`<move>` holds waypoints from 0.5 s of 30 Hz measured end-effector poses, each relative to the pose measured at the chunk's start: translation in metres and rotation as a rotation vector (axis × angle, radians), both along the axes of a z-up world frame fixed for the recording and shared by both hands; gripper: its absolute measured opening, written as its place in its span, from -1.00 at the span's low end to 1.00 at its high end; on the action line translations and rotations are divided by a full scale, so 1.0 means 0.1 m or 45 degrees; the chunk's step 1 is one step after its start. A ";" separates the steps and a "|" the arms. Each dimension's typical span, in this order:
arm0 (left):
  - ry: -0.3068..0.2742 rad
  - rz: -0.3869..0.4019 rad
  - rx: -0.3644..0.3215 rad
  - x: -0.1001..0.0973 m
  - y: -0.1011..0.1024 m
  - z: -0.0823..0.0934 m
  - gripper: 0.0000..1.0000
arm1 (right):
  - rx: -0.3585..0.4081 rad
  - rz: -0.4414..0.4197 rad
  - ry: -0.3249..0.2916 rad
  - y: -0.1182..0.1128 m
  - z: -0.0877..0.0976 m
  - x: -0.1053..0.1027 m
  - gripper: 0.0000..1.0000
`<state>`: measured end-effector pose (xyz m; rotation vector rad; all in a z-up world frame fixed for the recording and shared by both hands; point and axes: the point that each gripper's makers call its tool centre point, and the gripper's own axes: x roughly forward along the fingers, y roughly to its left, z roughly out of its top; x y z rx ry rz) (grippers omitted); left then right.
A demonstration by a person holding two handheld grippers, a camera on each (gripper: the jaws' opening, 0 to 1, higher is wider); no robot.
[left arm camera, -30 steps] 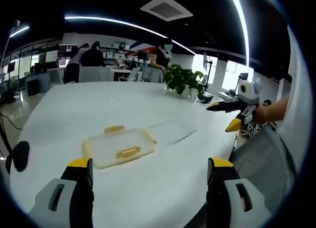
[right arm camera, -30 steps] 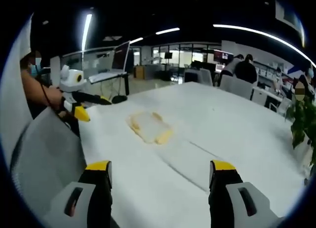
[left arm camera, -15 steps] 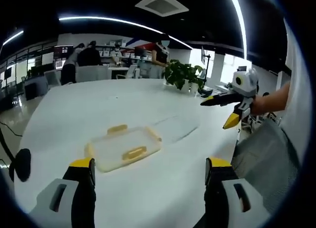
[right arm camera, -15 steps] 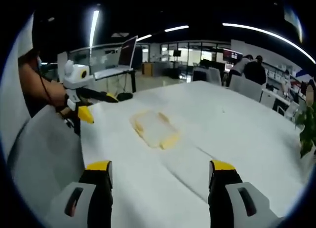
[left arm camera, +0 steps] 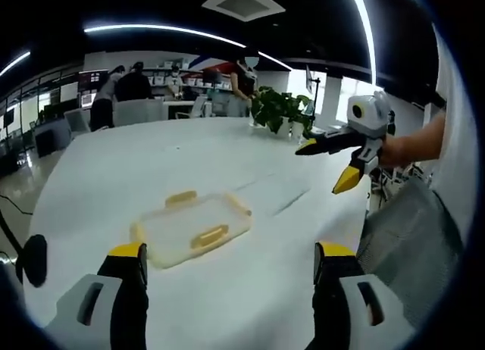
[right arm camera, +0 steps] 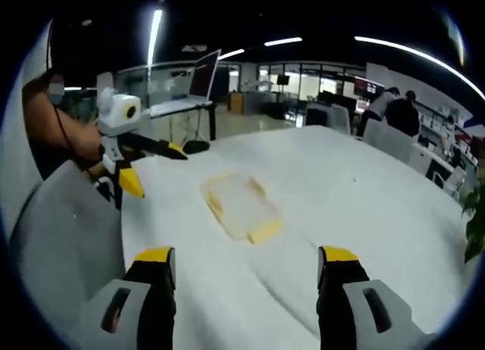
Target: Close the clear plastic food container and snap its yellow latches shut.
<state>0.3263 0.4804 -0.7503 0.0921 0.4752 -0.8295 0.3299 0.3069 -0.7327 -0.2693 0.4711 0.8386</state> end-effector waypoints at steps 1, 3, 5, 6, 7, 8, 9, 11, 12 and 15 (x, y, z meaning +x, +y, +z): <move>0.000 0.002 0.002 0.01 0.01 0.00 0.83 | 0.004 0.001 0.000 0.01 0.01 0.01 0.53; 0.002 0.002 0.006 0.02 0.02 0.00 0.83 | 0.003 0.010 0.000 0.04 0.00 0.04 0.53; 0.002 0.002 0.006 0.03 0.02 0.00 0.83 | -0.004 0.022 0.000 0.07 0.00 0.06 0.53; 0.002 0.001 0.011 0.05 0.04 -0.01 0.82 | -0.006 0.027 0.001 0.08 -0.01 0.07 0.53; 0.000 0.000 0.013 0.05 0.04 -0.01 0.82 | -0.008 0.031 0.002 0.09 -0.01 0.08 0.53; -0.001 0.001 0.015 0.06 0.05 -0.01 0.82 | -0.009 0.037 0.001 0.10 -0.01 0.09 0.53; -0.001 0.002 0.016 0.07 0.06 0.00 0.82 | -0.008 0.039 0.000 0.11 -0.01 0.09 0.53; -0.002 0.007 0.013 0.09 0.07 0.01 0.82 | -0.008 0.046 0.003 0.13 -0.02 0.10 0.53; -0.002 0.007 0.013 0.10 0.08 0.01 0.82 | -0.010 0.054 0.001 0.14 -0.02 0.10 0.53; -0.005 0.010 0.025 0.13 0.11 0.00 0.82 | -0.018 0.067 0.006 0.17 -0.04 0.12 0.52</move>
